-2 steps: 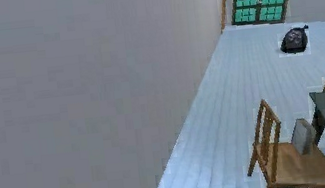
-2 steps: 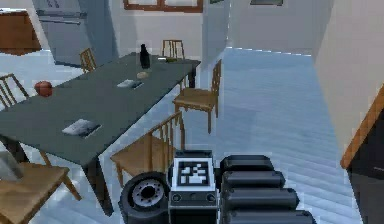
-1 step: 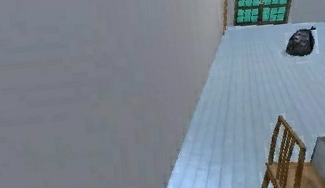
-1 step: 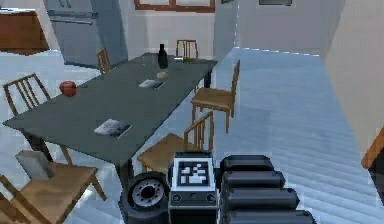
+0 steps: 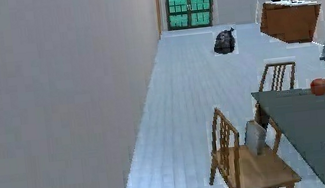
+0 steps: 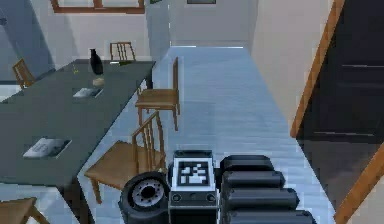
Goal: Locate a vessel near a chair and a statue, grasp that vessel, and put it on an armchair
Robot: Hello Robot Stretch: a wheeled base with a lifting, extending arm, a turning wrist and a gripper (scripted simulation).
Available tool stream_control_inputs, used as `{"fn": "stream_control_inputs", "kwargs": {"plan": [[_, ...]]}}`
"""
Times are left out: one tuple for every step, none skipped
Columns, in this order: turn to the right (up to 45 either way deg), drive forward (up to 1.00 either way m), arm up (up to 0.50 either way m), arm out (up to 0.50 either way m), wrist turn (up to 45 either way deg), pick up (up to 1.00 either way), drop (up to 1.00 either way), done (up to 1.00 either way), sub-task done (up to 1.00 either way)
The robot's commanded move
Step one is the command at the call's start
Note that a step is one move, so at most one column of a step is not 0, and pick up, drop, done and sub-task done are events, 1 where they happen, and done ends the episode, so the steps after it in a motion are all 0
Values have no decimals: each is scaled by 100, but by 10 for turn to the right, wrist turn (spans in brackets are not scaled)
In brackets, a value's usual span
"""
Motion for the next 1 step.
{"fn": "stream_control_inputs", "kwargs": {"plan": [[0, 100, 0, 0, 0, 0, 0, 0, 0]]}}
